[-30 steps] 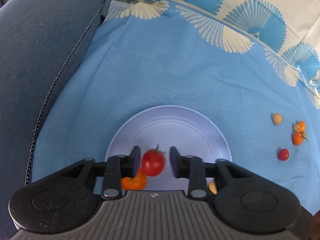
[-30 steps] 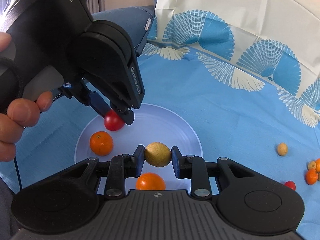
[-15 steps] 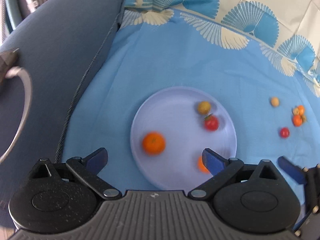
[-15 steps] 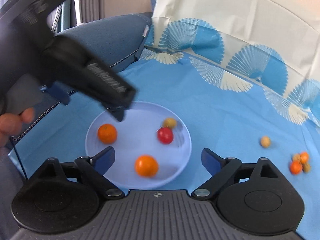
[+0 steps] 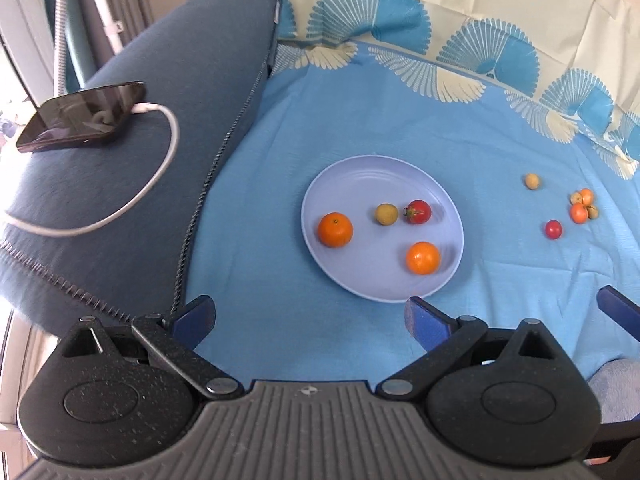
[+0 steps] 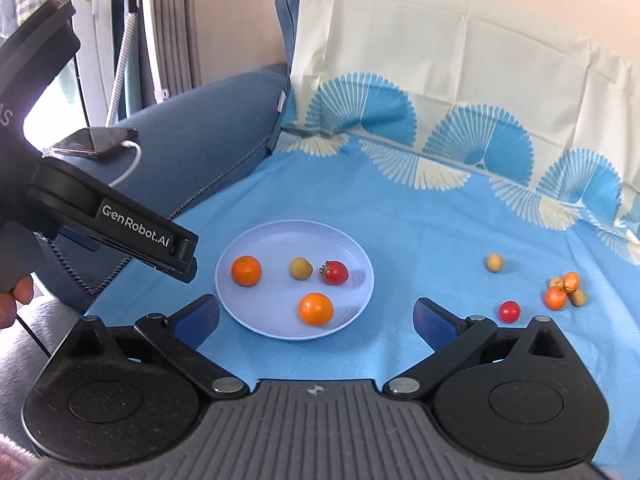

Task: Organize fruits
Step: 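Withdraw both tools from the plate and hold above the sheet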

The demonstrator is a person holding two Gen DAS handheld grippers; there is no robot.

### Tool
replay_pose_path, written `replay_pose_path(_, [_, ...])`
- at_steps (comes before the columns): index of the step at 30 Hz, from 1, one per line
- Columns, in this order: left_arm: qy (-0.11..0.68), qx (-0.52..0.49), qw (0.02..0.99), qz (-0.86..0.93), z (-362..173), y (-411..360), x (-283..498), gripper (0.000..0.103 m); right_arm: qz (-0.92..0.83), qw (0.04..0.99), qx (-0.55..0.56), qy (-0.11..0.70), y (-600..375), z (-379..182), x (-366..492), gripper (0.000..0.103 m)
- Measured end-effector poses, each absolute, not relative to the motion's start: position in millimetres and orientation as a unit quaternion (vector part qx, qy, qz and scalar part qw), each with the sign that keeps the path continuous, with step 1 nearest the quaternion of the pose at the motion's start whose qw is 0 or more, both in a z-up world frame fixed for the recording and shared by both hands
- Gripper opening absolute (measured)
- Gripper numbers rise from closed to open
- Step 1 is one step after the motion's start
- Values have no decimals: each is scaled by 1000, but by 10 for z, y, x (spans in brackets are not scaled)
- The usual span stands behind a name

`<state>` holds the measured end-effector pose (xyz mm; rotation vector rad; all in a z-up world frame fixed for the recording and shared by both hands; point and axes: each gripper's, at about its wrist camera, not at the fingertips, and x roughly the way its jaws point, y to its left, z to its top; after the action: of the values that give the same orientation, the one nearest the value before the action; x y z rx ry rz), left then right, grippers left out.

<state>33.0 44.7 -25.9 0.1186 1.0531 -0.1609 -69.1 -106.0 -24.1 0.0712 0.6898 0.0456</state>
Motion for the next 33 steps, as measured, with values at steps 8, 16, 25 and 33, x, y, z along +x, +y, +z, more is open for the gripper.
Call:
replay_pose_path(8, [495,58,864,-75,-180,543,-6,103,6,946,39,323,-1077,-116,-1078,102])
replay_pose_path(16, [478,61,873,-79,-51,524,-188,103,-6,952,46,303,-1141,-36,-1250,102])
replay_pose_path(25, [471,74,875,-88,-8,430,-302,103,-7,954,53,296,-1179,-10,-1374,102])
replay_pose_path(33, [469,75,876,-89,12,419,-320,103,-11,955,57,291,-1196,-7,-1416,102])
